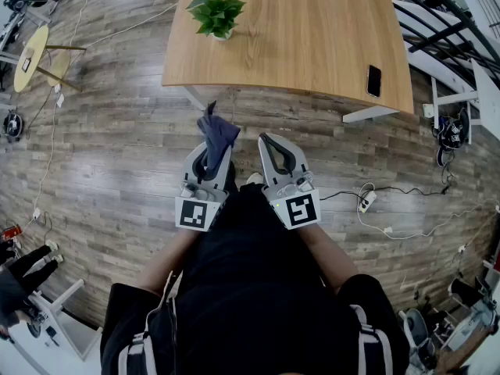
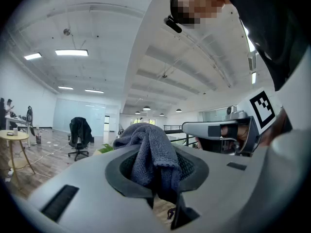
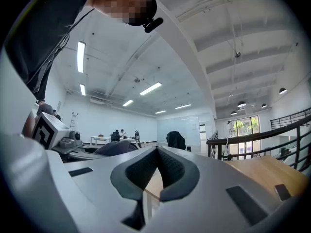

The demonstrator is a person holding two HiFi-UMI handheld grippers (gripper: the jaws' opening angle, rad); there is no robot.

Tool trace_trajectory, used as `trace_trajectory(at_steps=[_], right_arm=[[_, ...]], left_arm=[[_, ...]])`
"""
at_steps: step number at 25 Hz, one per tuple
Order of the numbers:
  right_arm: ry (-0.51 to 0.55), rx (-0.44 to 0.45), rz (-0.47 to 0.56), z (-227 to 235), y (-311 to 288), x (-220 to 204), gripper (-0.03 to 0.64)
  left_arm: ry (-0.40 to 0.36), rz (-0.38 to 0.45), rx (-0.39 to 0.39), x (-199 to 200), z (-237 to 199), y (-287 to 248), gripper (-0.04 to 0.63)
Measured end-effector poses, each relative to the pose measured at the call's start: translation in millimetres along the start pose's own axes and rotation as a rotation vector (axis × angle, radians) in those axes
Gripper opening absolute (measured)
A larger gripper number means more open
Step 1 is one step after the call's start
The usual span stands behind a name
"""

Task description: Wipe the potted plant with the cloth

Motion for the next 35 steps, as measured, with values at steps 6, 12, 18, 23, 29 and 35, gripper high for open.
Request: trace_trajectory(at_steps=[6, 12, 18, 23, 29, 35], right_arm=[[-0.048, 0.013, -0.031, -5, 8, -11, 0.02], [-0.135, -0.018, -0.093, 6, 9, -32, 0.02], [-0.106, -0.031, -0.134, 26, -14, -48, 0.02], [-0.067, -0.033, -0.154, 48, -50, -64, 0.02], [-0.088, -0.022, -0.167, 73, -117, -83, 0.02], [-0.031, -0.049, -0.19, 98, -174, -101, 0.02]], left_arm=[[0.007, -0.015, 0.041, -4, -5, 8, 0.112], [0.023, -0.046, 0.106, -10, -26, 8, 0.112], [0.039, -0.112, 0.13, -28, -58, -18, 0.112], [0.044, -0.118, 0.052, -55, -84, -48, 0.112], [0.094, -0.146, 0.004, -74, -135, -92, 0.112], [0.122, -0.17, -0.03, -104, -193, -130, 0.112]])
Point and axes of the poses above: the fingertips, and each gripper's own axes: y backward along the fingers, z to its right, x out of its top, the point moved 6 cm from there along y, backward along the fingers, and after that the axes turned 10 degrees about z, right-handed, at the moved point
